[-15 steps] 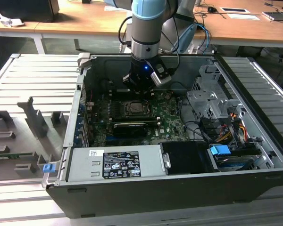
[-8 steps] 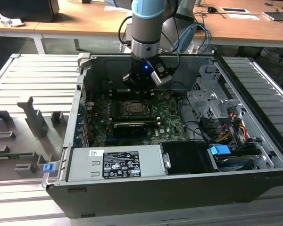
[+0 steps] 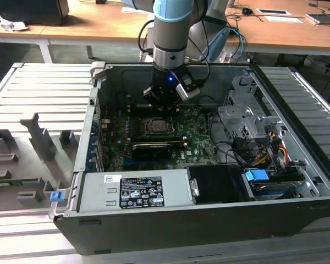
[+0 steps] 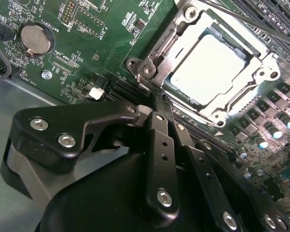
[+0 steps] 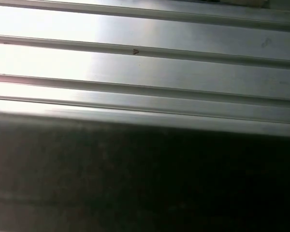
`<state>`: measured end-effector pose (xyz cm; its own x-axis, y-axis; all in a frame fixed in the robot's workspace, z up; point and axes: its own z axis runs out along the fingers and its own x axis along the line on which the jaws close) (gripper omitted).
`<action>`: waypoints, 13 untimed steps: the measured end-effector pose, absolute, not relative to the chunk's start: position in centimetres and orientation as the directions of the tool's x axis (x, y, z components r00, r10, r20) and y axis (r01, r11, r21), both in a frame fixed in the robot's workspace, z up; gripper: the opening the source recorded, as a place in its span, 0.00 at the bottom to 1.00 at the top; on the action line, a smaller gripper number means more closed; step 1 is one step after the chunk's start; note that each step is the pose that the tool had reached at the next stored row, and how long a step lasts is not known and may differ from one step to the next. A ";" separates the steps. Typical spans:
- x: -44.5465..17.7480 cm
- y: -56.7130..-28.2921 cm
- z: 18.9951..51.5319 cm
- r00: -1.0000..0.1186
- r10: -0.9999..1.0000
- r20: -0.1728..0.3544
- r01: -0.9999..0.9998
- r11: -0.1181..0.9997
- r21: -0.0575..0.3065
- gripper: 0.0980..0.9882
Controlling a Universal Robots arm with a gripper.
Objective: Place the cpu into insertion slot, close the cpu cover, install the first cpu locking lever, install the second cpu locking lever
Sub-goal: 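Install the first cpu locking lever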
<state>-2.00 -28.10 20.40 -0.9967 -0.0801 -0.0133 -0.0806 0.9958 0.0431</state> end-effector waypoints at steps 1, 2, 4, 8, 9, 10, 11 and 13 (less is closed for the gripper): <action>-2.0 -28.1 20.4 -0.997 -0.080 -0.013 -0.081 0.996 0.043 0.01; -2.0 -28.1 20.3 -0.997 -0.080 -0.013 -0.081 0.996 0.042 0.01; -2.0 -28.1 20.2 -0.997 -0.080 -0.014 -0.081 0.996 0.043 0.01; -2.0 -28.1 20.2 -0.997 -0.080 -0.013 -0.080 0.996 0.043 0.01; -2.0 -28.1 20.2 -0.997 -0.080 -0.013 -0.080 0.996 0.044 0.01; -2.0 -28.1 20.2 -0.997 -0.080 -0.013 -0.080 0.996 0.044 0.01; -2.0 -28.1 20.2 -0.997 -0.080 -0.014 -0.081 0.996 0.045 0.01; -2.0 -28.1 20.4 -0.997 -0.080 -0.014 -0.081 0.996 0.044 0.01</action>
<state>-1.95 -28.10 20.40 -0.9967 -0.0800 -0.0138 -0.0806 0.9958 0.0442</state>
